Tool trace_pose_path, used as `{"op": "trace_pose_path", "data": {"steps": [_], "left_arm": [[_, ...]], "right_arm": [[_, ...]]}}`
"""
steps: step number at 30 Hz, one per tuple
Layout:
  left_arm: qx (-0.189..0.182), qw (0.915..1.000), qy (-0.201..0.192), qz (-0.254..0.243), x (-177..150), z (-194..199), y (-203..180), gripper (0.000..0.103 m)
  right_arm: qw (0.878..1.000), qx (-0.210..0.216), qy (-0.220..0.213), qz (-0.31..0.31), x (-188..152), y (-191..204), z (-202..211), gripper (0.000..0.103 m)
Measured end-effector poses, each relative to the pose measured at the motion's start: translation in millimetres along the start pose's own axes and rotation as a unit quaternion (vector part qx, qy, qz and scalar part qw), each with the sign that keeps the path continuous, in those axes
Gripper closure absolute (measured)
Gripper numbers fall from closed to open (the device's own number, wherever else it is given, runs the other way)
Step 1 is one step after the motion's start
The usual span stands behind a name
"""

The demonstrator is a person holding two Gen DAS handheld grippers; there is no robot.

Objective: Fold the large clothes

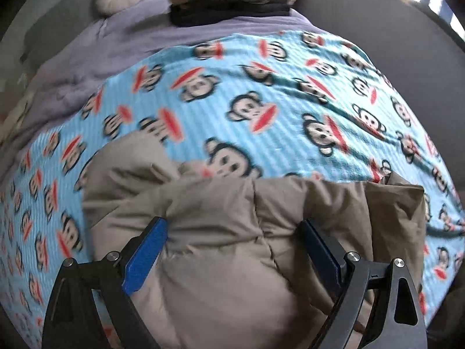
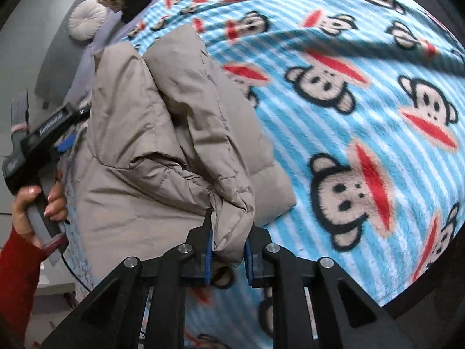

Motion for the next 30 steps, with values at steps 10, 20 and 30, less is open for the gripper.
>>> {"op": "trace_pose_path", "data": {"steps": [10,20,30], "left_arm": [[0.013,0.9996,0.026,0.001,6.6,-24.4,-4.8,0.01],[0.017,0.9995,0.025,-0.002,5.4,-22.1,-1.7,0.01],[0.026,0.9989,0.023,0.031,1.0,29.1,13.8,0.01]], "right_arm": [[0.999,-0.008,-0.012,-0.029,28.2,-32.4,33.9,0.074],[0.993,0.048,-0.046,0.093,88.7,47.7,48.6,0.037],[0.99,-0.016,0.017,0.142,110.7,73.8,-36.2,0.074]]}}
Point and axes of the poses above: each gripper's, at about its wrist camera, not at the fingertips, and z roughly against the way its jaws point, y to its left, x to its top, the point moved 10 cm from there along -z, roughly the way its jaws point, and after that the axes turned 9 degrees about -x, right-handed, at the moved point
